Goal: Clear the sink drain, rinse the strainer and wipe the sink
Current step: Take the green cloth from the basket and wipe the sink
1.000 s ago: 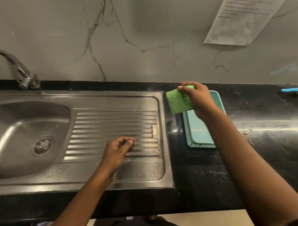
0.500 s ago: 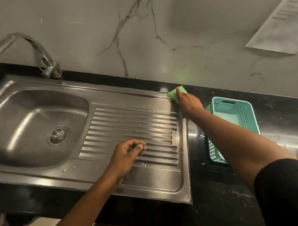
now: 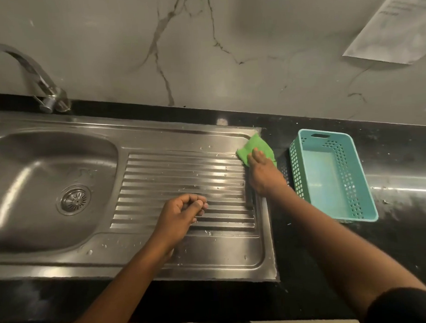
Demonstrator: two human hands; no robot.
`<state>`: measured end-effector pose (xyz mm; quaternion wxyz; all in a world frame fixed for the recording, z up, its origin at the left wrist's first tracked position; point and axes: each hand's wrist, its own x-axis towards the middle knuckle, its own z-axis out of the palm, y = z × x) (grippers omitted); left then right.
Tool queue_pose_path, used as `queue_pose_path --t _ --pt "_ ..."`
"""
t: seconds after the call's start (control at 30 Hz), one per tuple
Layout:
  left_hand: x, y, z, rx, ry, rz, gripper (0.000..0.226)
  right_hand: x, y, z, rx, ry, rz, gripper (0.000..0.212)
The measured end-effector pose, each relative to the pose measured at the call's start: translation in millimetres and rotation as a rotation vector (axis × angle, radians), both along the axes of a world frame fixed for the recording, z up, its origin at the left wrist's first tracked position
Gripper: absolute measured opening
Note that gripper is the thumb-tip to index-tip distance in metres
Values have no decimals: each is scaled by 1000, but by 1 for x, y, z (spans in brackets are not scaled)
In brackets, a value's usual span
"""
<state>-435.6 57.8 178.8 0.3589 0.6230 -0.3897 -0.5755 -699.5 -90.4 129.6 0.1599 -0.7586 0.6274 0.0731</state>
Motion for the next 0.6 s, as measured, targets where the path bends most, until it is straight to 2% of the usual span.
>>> queue_pose_path --t 0.2,0.4,0.6 --pt "1 0 1 -17 14 -52 19 3 104 11 -7 -39 -44 64" --pt "3 7 1 -23 29 -115 19 12 203 20 51 31 -74 65" --pt "8 11 -2 -18 31 -127 19 32 269 30 99 -2 -151 63"
